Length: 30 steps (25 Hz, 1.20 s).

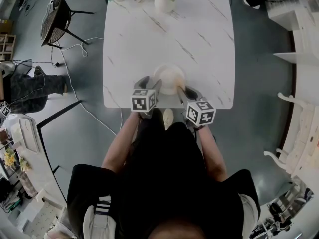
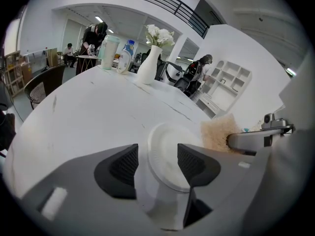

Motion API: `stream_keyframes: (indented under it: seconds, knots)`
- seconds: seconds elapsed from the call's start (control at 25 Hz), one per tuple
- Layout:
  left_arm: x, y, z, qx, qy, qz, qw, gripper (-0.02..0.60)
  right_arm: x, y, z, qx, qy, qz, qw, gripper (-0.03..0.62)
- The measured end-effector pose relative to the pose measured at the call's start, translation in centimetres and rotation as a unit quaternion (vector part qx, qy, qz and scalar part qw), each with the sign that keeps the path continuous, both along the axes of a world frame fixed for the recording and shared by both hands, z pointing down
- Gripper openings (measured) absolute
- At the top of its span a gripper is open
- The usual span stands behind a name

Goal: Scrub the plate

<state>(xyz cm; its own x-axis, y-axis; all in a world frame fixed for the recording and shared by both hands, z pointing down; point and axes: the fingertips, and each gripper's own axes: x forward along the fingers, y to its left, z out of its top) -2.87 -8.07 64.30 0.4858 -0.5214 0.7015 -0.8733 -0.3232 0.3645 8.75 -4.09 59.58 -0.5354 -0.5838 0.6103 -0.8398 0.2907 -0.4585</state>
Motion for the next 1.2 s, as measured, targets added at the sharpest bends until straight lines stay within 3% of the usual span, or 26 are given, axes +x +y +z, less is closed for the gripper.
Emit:
stream_keyframes:
  seconds: [0.24,0.76,0.96,1.2]
  knots:
    - [-0.5,0.4,-1.3,0.023,-0.002,-0.002,0.9997,0.246,-0.1,0.1,-0.8,0.016,0.005,-0.004,1.0,0.067]
    - [-1.4,1.6,-8.7,0.117,-0.035,-0.017,0.9924,0.017,0.7,-0.1,-6.1,0.112,0.051,-0.012,0.992,0.067]
    - [-1.2,2.6,-12.1,0.151,-0.03,-0.026,0.9878,0.006,1.2,0.4,-9.7,0.17,0.072,-0.007,0.983,0.067]
    - [-0.1,4.4,-16.0,0.196,-0.027,-0.009,0.9801,0.005,1.9,1.7,-14.6,0.235,0.09,-0.001,0.968,0.067]
